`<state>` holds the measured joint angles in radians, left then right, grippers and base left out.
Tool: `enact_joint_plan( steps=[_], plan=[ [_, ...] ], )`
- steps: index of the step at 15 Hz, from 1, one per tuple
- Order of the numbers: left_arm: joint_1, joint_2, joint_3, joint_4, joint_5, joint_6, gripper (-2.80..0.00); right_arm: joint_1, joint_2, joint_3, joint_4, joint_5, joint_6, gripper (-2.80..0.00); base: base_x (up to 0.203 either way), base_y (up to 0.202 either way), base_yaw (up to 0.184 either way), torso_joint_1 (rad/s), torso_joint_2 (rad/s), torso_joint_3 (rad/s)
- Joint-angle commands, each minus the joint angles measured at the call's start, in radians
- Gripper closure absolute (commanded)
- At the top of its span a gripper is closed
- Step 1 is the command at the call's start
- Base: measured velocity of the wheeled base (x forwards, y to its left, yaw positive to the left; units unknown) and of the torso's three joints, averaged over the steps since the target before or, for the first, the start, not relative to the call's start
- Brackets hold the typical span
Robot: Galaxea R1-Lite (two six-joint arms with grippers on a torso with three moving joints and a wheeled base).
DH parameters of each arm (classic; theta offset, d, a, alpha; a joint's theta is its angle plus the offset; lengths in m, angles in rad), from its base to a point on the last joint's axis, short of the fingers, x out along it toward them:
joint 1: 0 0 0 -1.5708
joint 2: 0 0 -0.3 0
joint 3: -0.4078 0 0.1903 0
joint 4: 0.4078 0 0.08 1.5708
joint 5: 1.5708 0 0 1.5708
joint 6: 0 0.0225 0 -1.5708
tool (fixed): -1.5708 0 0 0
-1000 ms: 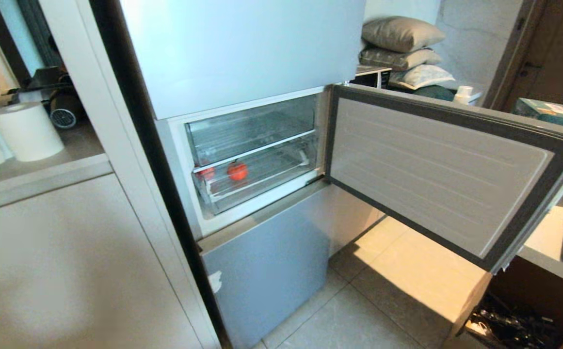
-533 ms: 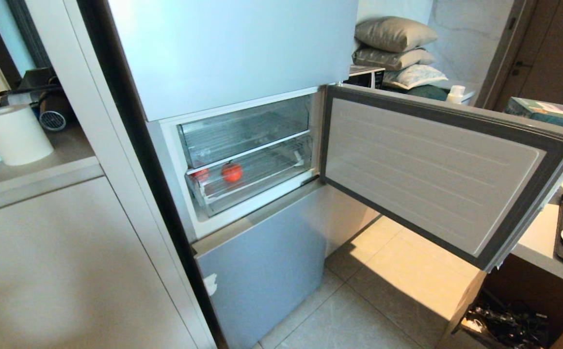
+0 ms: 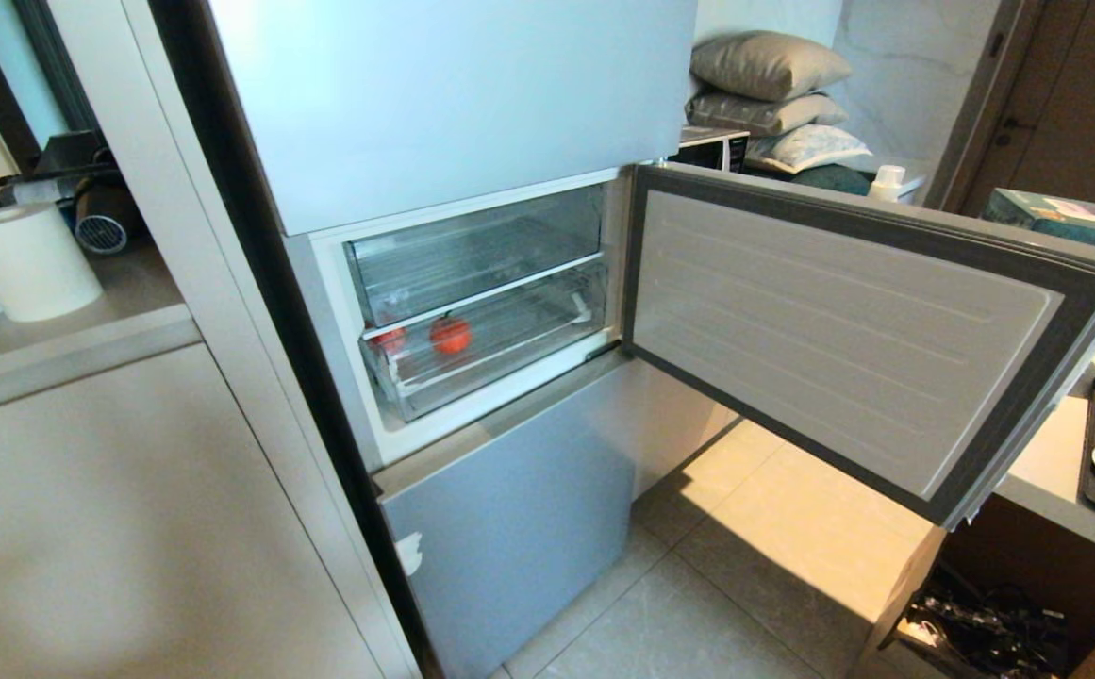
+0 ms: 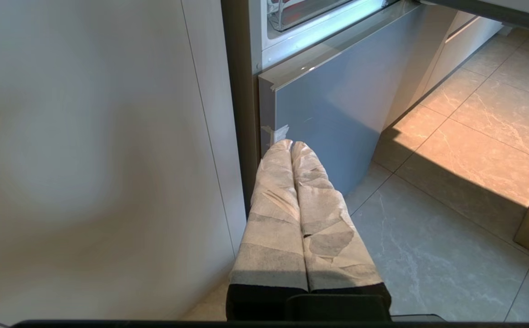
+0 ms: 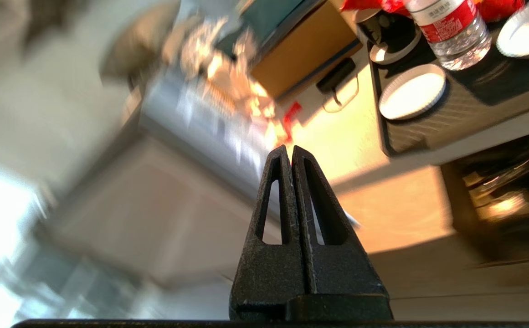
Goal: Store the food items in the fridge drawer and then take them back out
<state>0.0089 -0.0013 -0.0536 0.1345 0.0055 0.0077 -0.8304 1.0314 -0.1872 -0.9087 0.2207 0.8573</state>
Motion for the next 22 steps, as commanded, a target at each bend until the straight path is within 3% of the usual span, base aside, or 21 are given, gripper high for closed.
enact_joint_plan(
  steps=[1,4,7,10,14,18,22],
  plan=[
    [0.0,0.0,0.0,0.001,0.001,0.0,0.0,-0.074,0.295,-0.09,-0.079,0.044,0.144,0.0,0.0,0.0,0.0,0.0,0.0,0.0],
    [0.0,0.0,0.0,0.001,0.001,0.0,0.0,-0.087,0.539,-0.235,-0.175,0.07,0.272,0.0,0.0,0.0,0.0,0.0,0.0,0.0],
    [0.0,0.0,0.0,0.001,0.001,0.0,0.0,-0.065,0.717,-0.417,-0.211,0.115,0.349,0.0,0.0,0.0,0.0,0.0,0.0,0.0],
    [0.0,0.0,0.0,0.001,0.001,0.0,0.0,0.025,0.856,-0.561,-0.219,0.212,0.416,0.0,0.0,0.0,0.0,0.0,0.0,0.0],
    [0.0,0.0,0.0,0.001,0.001,0.0,0.0,0.18,0.942,-0.683,-0.22,0.219,0.425,0.0,0.0,0.0,0.0,0.0,0.0,0.0],
    [0.0,0.0,0.0,0.001,0.001,0.0,0.0,0.248,0.947,-0.695,-0.219,0.22,0.447,0.0,0.0,0.0,0.0,0.0,0.0,0.0],
    [0.0,0.0,0.0,0.001,0.001,0.0,0.0,0.256,0.833,-0.543,-0.214,0.294,0.447,0.0,0.0,0.0,0.0,0.0,0.0,0.0]
  ],
)
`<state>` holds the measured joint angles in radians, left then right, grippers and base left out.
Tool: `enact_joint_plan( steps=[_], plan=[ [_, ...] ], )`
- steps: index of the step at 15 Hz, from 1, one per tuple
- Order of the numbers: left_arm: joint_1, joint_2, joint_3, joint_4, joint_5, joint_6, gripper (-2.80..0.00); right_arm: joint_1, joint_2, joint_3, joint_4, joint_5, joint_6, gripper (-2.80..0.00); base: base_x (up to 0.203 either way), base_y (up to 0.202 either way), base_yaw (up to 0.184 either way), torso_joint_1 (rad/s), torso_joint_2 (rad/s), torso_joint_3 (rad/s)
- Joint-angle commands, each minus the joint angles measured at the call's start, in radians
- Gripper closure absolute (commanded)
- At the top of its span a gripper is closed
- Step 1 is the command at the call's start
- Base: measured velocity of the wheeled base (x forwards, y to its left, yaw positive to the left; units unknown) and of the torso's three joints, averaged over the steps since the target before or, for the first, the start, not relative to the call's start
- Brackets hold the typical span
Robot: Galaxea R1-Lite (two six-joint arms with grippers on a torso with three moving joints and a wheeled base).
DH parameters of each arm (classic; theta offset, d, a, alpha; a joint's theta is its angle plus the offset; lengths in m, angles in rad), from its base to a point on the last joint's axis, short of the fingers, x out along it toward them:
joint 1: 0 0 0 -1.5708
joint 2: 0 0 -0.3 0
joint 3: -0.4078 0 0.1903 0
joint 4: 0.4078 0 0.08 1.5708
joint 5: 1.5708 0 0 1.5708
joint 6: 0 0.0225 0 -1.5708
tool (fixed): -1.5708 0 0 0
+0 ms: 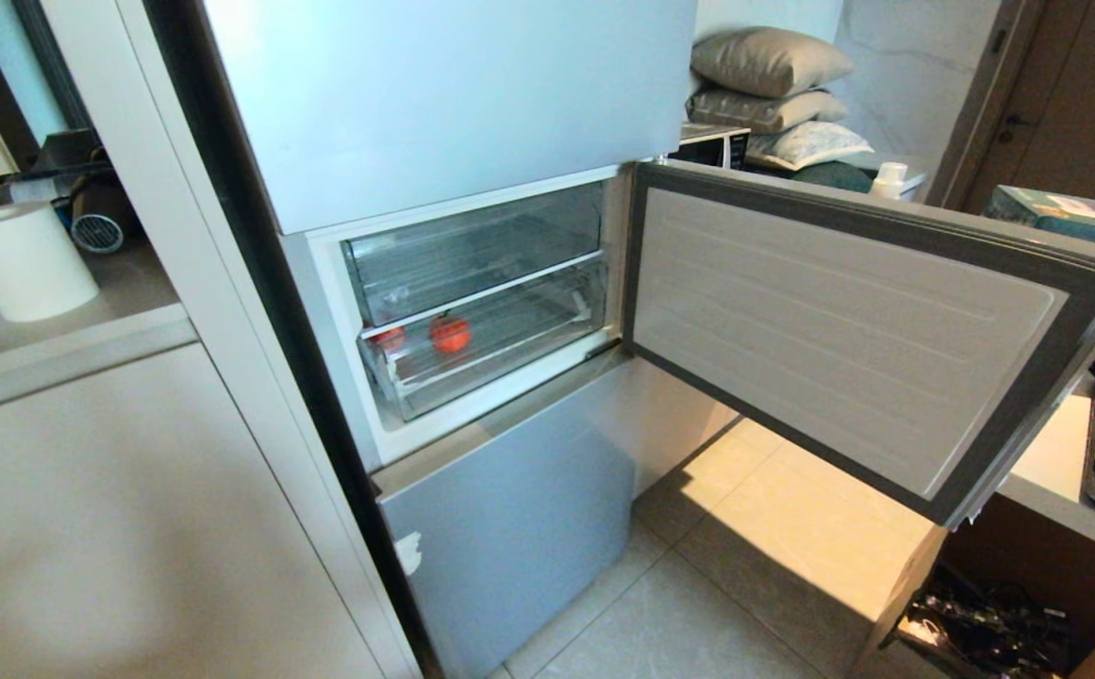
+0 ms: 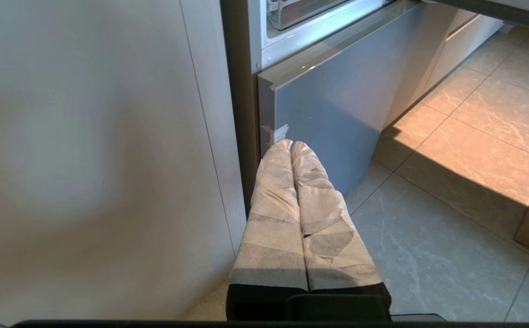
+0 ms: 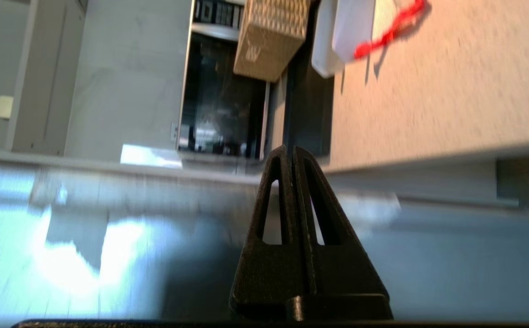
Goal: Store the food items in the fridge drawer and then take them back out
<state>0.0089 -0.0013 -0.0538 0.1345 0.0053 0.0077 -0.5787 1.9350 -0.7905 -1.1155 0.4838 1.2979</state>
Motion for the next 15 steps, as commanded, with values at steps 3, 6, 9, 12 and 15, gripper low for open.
enact_joint_plan(
  steps=[3,6,9,12,15],
  plan=[
    [0.0,0.0,0.0,0.001,0.001,0.0,0.0,0.01,-0.192,0.198,-0.008,0.109,0.007,0.0,0.0,0.0,0.0,0.0,0.0,0.0],
    [0.0,0.0,0.0,0.001,0.001,0.0,0.0,0.007,-0.396,0.337,-0.01,0.145,0.008,0.0,0.0,0.0,0.0,0.0,0.0,0.0],
    [0.0,0.0,0.0,0.001,0.001,0.0,0.0,-0.032,-0.535,0.386,-0.008,0.153,0.01,0.0,0.0,0.0,0.0,0.0,0.0,0.0],
    [0.0,0.0,0.0,0.001,0.001,0.0,0.0,-0.032,-0.599,0.378,0.001,0.149,0.119,0.0,0.0,0.0,0.0,0.0,0.0,0.0],
    [0.0,0.0,0.0,0.001,0.001,0.0,0.0,0.049,-0.606,0.297,0.13,0.016,0.087,0.0,0.0,0.0,0.0,0.0,0.0,0.0]
  ],
)
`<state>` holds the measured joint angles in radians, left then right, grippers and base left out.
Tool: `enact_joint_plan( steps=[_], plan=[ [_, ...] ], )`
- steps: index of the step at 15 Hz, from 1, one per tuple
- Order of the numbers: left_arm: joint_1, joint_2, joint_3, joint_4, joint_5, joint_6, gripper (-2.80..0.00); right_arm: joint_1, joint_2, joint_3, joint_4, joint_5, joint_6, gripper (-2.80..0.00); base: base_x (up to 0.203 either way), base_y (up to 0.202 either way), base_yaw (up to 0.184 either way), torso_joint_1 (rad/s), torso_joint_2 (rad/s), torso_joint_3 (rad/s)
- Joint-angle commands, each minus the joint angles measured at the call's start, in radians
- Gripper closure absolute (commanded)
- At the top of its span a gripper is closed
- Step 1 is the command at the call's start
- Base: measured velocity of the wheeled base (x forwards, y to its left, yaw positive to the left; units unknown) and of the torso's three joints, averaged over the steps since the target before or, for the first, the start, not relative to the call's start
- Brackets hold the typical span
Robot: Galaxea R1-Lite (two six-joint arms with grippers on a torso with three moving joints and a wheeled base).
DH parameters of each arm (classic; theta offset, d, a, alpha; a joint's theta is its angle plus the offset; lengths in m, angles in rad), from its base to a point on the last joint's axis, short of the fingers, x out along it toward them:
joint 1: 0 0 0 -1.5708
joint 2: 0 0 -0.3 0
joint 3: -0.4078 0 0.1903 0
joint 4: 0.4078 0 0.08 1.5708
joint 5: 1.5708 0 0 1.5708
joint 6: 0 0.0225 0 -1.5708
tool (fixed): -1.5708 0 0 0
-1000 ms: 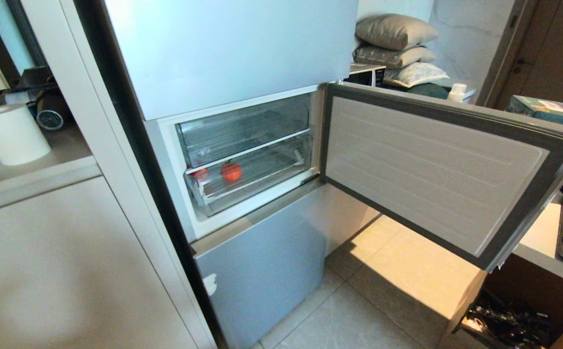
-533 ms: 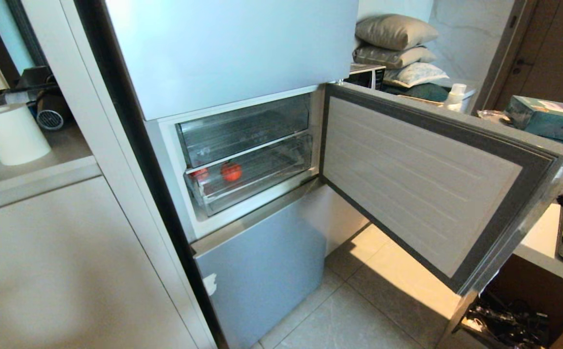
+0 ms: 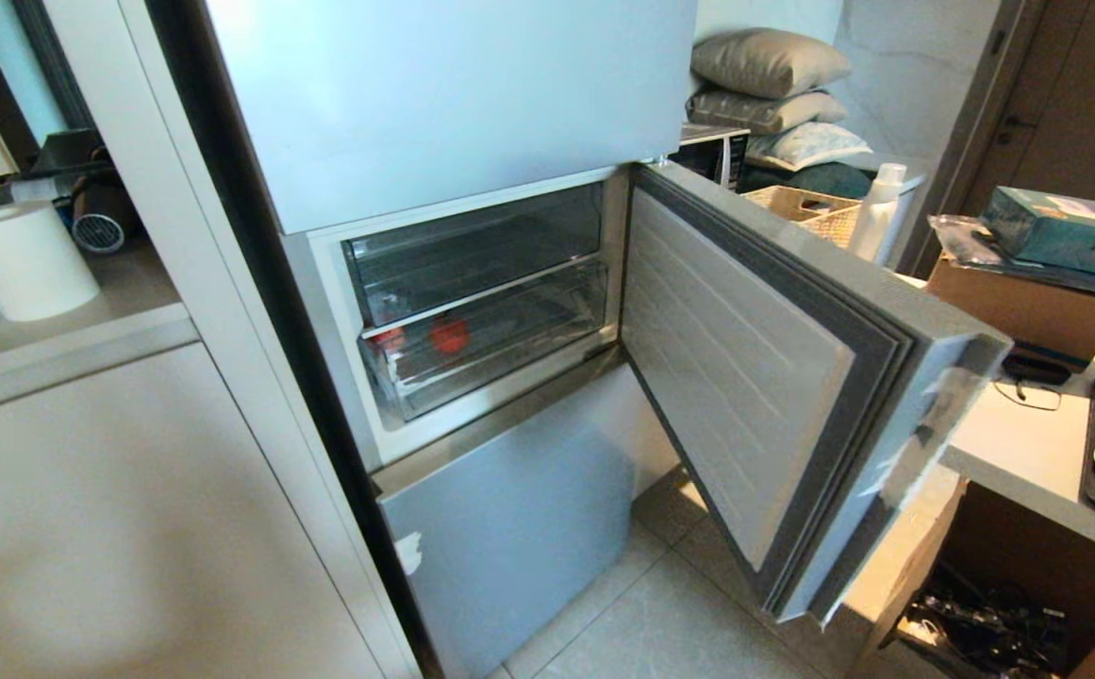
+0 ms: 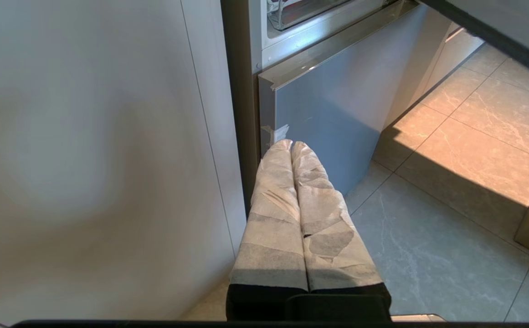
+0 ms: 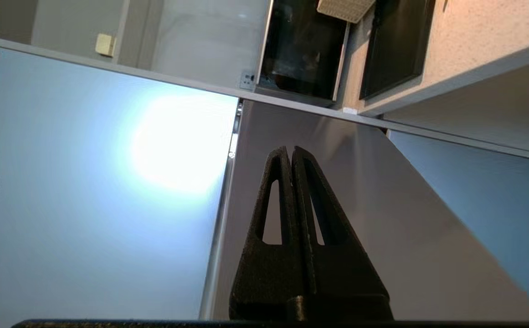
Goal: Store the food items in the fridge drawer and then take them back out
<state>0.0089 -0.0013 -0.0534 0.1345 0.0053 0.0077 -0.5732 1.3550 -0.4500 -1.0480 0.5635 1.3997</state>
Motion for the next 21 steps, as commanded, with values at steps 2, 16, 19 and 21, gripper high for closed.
enact_joint_plan(
  steps=[2,16,19,21],
  plan=[
    [0.0,0.0,0.0,0.001,0.001,0.0,0.0,0.226,-0.022,-0.125,0.257,-0.244,-0.107,0.0,0.0,0.0,0.0,0.0,0.0,0.0],
    [0.0,0.0,0.0,0.001,0.001,0.0,0.0,1.261,0.661,-0.743,0.284,-0.9,-0.64,0.0,0.0,0.0,0.0,0.0,0.0,0.0],
    [0.0,0.0,0.0,0.001,0.001,0.0,0.0,1.335,0.811,-0.965,0.285,-0.9,-0.733,0.0,0.0,0.0,0.0,0.0,0.0,0.0],
    [0.0,0.0,0.0,0.001,0.001,0.0,0.0,1.367,0.962,-1.195,0.286,-0.885,-0.791,0.0,0.0,0.0,0.0,0.0,0.0,0.0]
  ],
)
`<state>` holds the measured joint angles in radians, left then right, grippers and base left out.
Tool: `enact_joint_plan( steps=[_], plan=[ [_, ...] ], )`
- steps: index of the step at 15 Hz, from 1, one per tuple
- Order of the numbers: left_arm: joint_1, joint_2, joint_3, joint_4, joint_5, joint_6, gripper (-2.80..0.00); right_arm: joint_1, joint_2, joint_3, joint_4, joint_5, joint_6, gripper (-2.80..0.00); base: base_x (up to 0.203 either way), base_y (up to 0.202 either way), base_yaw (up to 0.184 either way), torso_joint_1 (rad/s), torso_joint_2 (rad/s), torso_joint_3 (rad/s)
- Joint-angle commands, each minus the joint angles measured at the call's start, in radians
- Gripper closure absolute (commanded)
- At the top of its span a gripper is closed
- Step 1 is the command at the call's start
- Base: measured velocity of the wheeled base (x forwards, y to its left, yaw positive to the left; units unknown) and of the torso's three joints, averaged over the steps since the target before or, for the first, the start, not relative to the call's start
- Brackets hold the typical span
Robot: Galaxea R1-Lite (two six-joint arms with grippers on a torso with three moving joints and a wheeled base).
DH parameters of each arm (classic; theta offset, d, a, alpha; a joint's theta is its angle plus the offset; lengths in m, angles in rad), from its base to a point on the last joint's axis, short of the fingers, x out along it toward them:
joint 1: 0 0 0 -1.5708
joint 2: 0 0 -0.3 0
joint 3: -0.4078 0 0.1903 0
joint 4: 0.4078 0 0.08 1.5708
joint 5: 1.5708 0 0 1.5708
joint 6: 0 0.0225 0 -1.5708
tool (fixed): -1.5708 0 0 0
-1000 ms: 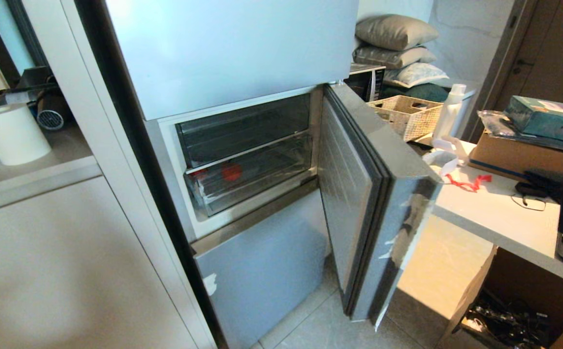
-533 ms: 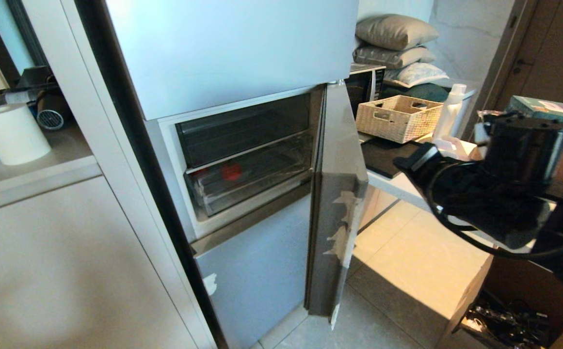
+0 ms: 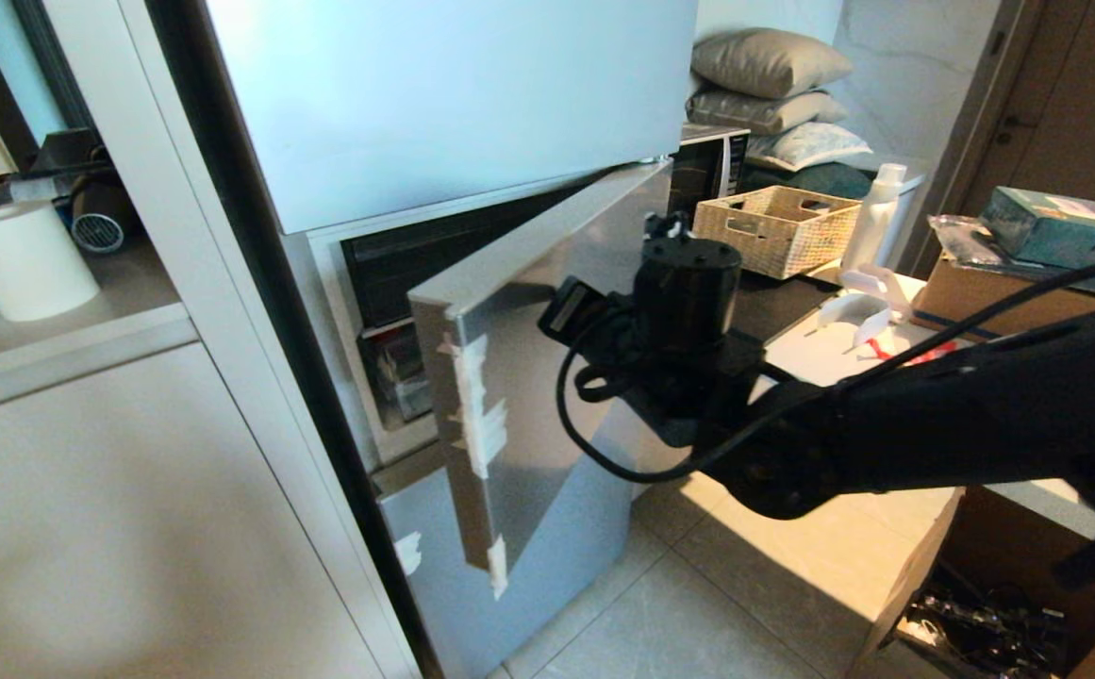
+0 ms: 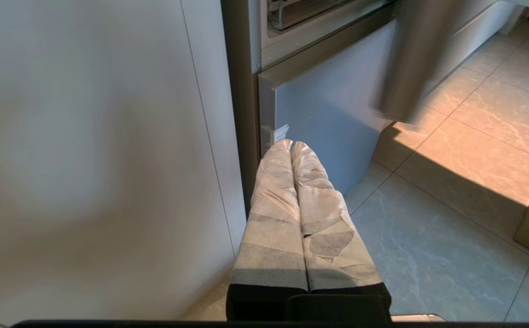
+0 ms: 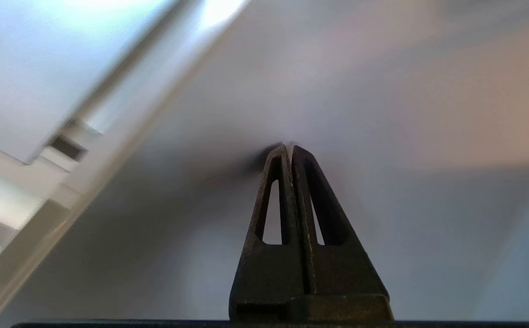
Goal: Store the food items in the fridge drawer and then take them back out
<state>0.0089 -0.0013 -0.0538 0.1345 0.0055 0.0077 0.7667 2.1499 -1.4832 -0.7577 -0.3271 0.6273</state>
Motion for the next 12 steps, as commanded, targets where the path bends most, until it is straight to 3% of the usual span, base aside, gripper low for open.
enact_joint_plan(
  steps=[1,4,8,10,12],
  plan=[
    [0.0,0.0,0.0,0.001,0.001,0.0,0.0,0.037,0.238,-0.275,-0.002,0.013,-0.037,0.0,0.0,0.0,0.0,0.0,0.0,0.0],
    [0.0,0.0,0.0,0.001,0.001,0.0,0.0,0.069,0.392,-0.485,0.005,0.072,-0.073,0.0,0.0,0.0,0.0,0.0,0.0,0.0],
    [0.0,0.0,0.0,0.001,0.001,0.0,0.0,0.066,0.347,-0.47,-0.026,0.173,-0.048,0.0,0.0,0.0,0.0,0.0,0.0,0.0],
    [0.0,0.0,0.0,0.001,0.001,0.0,0.0,0.063,0.327,-0.457,-0.027,0.175,-0.017,0.0,0.0,0.0,0.0,0.0,0.0,0.0],
    [0.0,0.0,0.0,0.001,0.001,0.0,0.0,0.063,0.26,-0.354,-0.028,0.16,-0.024,0.0,0.0,0.0,0.0,0.0,0.0,0.0]
  ],
)
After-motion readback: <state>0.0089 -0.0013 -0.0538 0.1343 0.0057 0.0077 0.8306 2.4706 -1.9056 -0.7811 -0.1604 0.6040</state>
